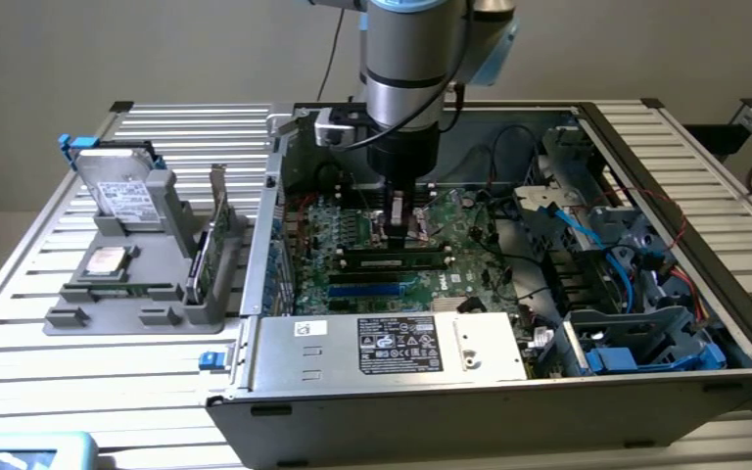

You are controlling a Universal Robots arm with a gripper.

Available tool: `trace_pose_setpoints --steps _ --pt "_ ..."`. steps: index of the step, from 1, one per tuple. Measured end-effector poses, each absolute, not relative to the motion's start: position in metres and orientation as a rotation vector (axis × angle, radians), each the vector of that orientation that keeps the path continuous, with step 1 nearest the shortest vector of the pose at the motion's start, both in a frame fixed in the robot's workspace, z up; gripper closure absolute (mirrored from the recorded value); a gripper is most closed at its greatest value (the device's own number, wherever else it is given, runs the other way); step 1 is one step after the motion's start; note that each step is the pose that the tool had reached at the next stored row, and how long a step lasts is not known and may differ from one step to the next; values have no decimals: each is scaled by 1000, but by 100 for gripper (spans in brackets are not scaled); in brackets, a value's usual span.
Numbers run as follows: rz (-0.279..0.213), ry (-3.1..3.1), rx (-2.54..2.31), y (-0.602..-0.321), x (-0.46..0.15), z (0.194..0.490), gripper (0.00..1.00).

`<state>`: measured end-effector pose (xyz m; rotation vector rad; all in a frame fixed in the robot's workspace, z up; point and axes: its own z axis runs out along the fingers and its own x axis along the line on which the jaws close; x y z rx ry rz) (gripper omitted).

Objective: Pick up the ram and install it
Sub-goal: 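Press down the ram until it locks into place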

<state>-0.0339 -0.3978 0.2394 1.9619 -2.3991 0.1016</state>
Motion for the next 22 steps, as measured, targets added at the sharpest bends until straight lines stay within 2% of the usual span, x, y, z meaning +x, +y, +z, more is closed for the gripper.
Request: trace_pose_setpoints --steps 22 --pt "92 -2605 1668 -397 -30 239 89"
